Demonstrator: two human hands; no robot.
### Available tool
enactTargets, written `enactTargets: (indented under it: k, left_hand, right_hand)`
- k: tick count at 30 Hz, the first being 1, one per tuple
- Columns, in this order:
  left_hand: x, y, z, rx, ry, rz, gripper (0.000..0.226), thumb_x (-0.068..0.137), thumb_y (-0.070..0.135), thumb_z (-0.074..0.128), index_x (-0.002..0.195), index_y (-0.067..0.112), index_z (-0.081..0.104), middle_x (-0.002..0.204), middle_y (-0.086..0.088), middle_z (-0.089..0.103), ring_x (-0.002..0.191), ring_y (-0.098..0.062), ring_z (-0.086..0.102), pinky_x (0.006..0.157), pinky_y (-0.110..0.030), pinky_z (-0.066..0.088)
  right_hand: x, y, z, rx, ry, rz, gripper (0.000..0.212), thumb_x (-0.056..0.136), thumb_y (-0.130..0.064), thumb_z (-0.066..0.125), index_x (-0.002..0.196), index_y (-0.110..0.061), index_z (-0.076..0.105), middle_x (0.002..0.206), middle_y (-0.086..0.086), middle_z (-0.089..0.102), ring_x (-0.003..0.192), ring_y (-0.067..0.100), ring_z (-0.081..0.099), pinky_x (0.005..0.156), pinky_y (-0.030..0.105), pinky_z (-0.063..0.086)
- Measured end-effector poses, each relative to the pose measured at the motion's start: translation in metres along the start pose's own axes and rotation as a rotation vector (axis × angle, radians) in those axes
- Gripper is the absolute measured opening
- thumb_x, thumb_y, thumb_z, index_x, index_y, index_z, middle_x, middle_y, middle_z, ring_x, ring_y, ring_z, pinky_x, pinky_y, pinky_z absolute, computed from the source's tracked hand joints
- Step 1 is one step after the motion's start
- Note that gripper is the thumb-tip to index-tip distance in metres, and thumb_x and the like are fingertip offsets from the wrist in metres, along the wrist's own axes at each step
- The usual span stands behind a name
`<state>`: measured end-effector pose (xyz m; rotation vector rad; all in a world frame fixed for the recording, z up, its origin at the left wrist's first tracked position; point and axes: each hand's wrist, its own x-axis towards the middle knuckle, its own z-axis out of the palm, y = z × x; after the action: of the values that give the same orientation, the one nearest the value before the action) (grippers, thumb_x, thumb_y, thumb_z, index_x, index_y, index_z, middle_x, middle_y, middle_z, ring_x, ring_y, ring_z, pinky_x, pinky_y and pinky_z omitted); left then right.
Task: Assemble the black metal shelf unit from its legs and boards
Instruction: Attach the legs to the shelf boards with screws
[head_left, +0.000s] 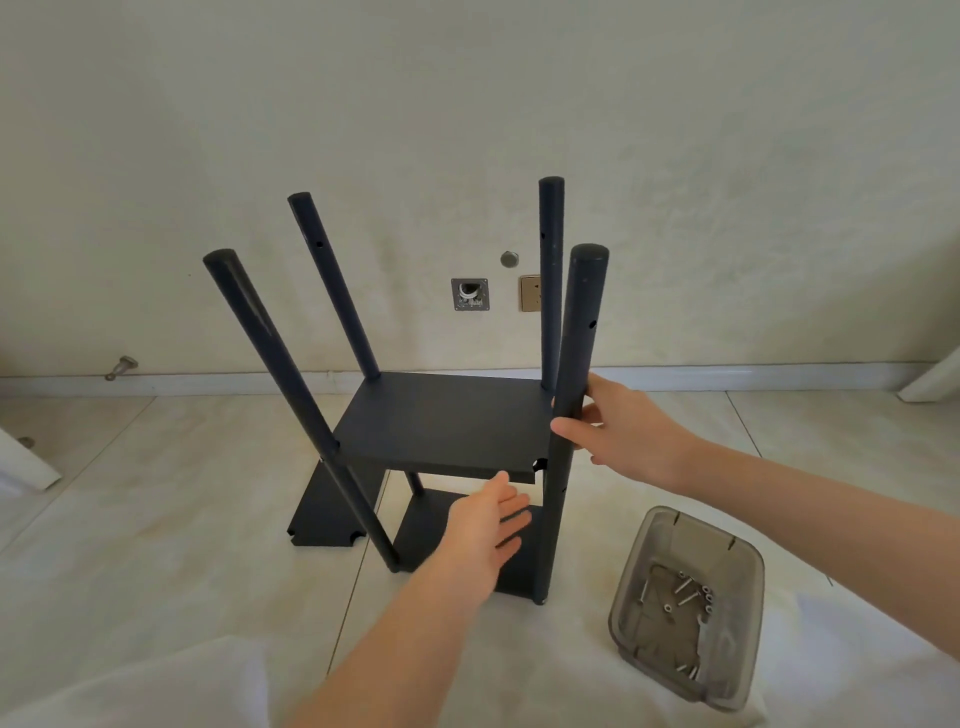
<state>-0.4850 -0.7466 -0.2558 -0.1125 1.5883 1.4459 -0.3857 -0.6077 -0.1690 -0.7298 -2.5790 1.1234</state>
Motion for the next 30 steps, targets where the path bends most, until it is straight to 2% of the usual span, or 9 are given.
enactTargets:
  k: [5, 8, 11, 13, 14, 18, 21, 26, 30]
  left_hand:
    - [0.023, -0.016, 0.012, -0.251, 0.085, 0.091, 0.026, 0.096, 0.029, 0.067, 0.110, 0.007, 0.068, 0.106, -0.006, 0.074, 0.102, -0.020, 0.069, 0.108, -0.042, 0.044]
    - [0.029, -0.024, 0.011, -0.300, 0.063, 0.108, 0.029, 0.095, 0.027, 0.069, 0.112, 0.004, 0.066, 0.103, -0.010, 0.077, 0.098, -0.023, 0.074, 0.105, -0.042, 0.047]
    - [0.026, -0.034, 0.014, -0.338, -0.031, 0.130, 0.024, 0.095, 0.024, 0.068, 0.109, 0.005, 0.063, 0.097, -0.014, 0.076, 0.094, -0.025, 0.076, 0.086, -0.040, 0.058]
    - [0.020, -0.042, 0.017, -0.343, -0.078, 0.150, 0.022, 0.097, 0.027, 0.065, 0.110, 0.008, 0.064, 0.095, -0.012, 0.077, 0.092, -0.025, 0.076, 0.068, -0.033, 0.060]
    - [0.018, -0.046, 0.019, -0.340, -0.093, 0.161, 0.023, 0.098, 0.028, 0.064, 0.111, 0.010, 0.064, 0.097, -0.010, 0.077, 0.092, -0.024, 0.076, 0.065, -0.031, 0.059]
    - [0.014, -0.055, 0.023, -0.277, -0.128, 0.182, 0.025, 0.099, 0.029, 0.061, 0.112, 0.007, 0.061, 0.100, -0.008, 0.078, 0.091, -0.021, 0.076, 0.061, -0.025, 0.058]
    - [0.012, -0.059, 0.026, -0.259, -0.136, 0.175, 0.026, 0.099, 0.029, 0.061, 0.111, 0.006, 0.060, 0.097, -0.008, 0.078, 0.088, -0.020, 0.076, 0.058, -0.022, 0.057]
    - [0.010, -0.060, 0.024, -0.184, -0.108, 0.173, 0.020, 0.098, 0.033, 0.063, 0.093, 0.014, 0.060, 0.082, 0.000, 0.076, 0.079, -0.014, 0.076, 0.060, -0.022, 0.055]
    - [0.010, -0.062, 0.022, -0.176, -0.112, 0.175, 0.019, 0.098, 0.035, 0.061, 0.098, 0.016, 0.062, 0.084, 0.003, 0.077, 0.082, -0.011, 0.075, 0.055, -0.017, 0.054]
  right_hand:
    - [-0.011, 0.000, 0.004, -0.021, -0.013, 0.001, 0.036, 0.098, -0.024, 0.057, 0.133, -0.023, 0.047, 0.118, -0.004, 0.064, 0.093, 0.011, 0.062, 0.058, 0.004, 0.044]
    - [-0.025, -0.002, 0.002, -0.049, -0.055, -0.011, 0.039, 0.100, -0.026, 0.053, 0.138, -0.023, 0.044, 0.121, -0.001, 0.065, 0.102, 0.017, 0.066, 0.072, 0.010, 0.044]
    - [-0.042, -0.007, 0.001, -0.062, -0.087, -0.021, 0.039, 0.102, -0.025, 0.051, 0.140, -0.023, 0.042, 0.124, 0.000, 0.065, 0.105, 0.020, 0.066, 0.085, 0.020, 0.050]
    - [-0.051, -0.010, 0.000, -0.047, -0.088, -0.029, 0.038, 0.102, -0.024, 0.050, 0.139, -0.022, 0.042, 0.125, 0.000, 0.065, 0.106, 0.020, 0.066, 0.085, 0.021, 0.051]
    - [-0.054, -0.011, -0.002, -0.040, -0.086, -0.028, 0.038, 0.102, -0.023, 0.050, 0.139, -0.022, 0.043, 0.124, 0.001, 0.065, 0.105, 0.021, 0.066, 0.084, 0.022, 0.052]
    - [-0.060, -0.010, -0.007, -0.039, -0.080, -0.021, 0.037, 0.102, -0.022, 0.049, 0.139, -0.020, 0.043, 0.124, 0.003, 0.066, 0.106, 0.023, 0.066, 0.091, 0.032, 0.053]
    - [-0.060, -0.010, -0.007, -0.035, -0.069, -0.008, 0.039, 0.102, -0.021, 0.050, 0.140, -0.020, 0.042, 0.125, 0.004, 0.065, 0.108, 0.023, 0.066, 0.093, 0.034, 0.053]
    - [-0.057, -0.012, -0.005, -0.072, -0.074, -0.020, 0.034, 0.102, -0.021, 0.049, 0.135, -0.017, 0.044, 0.118, 0.007, 0.067, 0.101, 0.023, 0.068, 0.089, 0.034, 0.055]
    - [-0.055, -0.013, -0.002, -0.093, -0.082, -0.023, 0.034, 0.102, -0.022, 0.049, 0.135, -0.016, 0.043, 0.121, 0.007, 0.066, 0.103, 0.024, 0.067, 0.092, 0.036, 0.054]
